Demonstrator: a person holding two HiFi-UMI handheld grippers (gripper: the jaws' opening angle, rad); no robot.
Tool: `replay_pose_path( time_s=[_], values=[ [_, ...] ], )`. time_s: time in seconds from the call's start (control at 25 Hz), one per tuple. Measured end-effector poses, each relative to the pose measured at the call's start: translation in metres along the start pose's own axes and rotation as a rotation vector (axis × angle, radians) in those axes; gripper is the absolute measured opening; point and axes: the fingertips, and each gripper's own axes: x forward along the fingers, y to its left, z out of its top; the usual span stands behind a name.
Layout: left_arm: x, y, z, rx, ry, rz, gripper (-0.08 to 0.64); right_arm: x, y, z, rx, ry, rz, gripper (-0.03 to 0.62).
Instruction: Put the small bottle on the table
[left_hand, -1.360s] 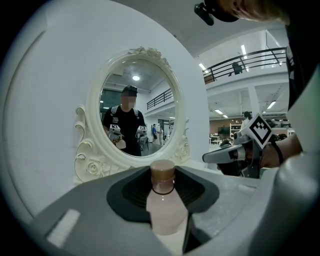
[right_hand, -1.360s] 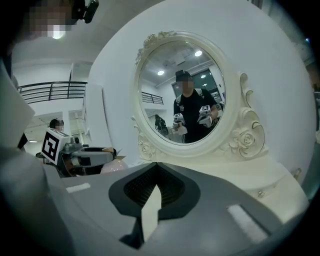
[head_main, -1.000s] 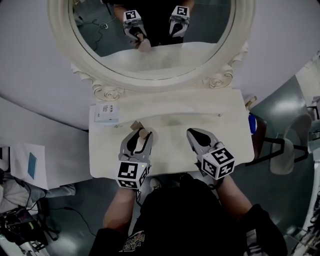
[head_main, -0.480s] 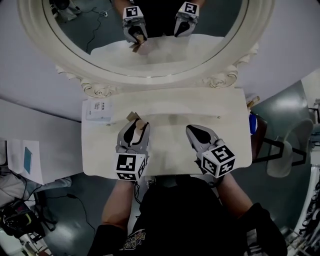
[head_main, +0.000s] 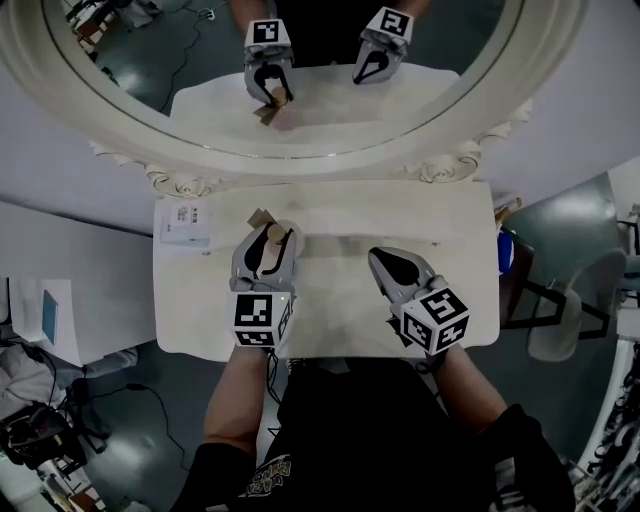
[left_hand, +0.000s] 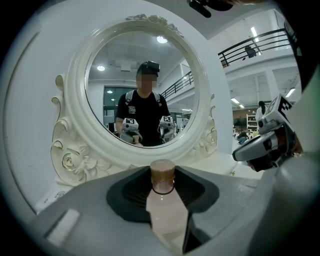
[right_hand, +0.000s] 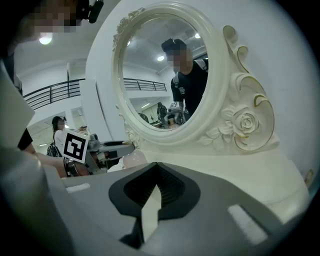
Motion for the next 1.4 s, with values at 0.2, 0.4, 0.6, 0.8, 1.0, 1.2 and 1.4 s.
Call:
replay_pose_path(
  time_s=[0.2,0.4,0.6,0.8,1.0,1.2,1.4],
  values=[
    [0.014,0.005,-0.001,0.006,0.011,0.019,0.141,0.004,-0.008,0.001,0.005,0.008,0.010,0.029],
    [0.021,0.008,-0.003,0.007,0.017,0.035,0.141,0.008,-0.014,0.004,0.009,0.003,0.013,0.029],
    [0.027,0.012,-0.007,0.008,0.024,0.042,0.141,0.015,-0.013,0.006,0.006,0.006,0.021,0.028],
    [0.032,0.015,-0.010,-0.011,0.023,0.047,0.141,0.016,-0.023,0.008,0.013,0.007,0.005,0.029],
    [0.036,0.018,-0.010,-0.020,0.020,0.055,0.141,0.017,-0.029,0.009,0.018,0.004,-0.004,0.029],
    [0.038,0.022,-0.010,-0.024,0.015,0.066,0.141,0.016,-0.027,0.007,0.022,0.009,0.003,0.029],
    [0.042,0.023,-0.009,-0.024,0.010,0.069,0.141,0.015,-0.025,0.005,0.020,0.012,0.012,0.029]
  ],
)
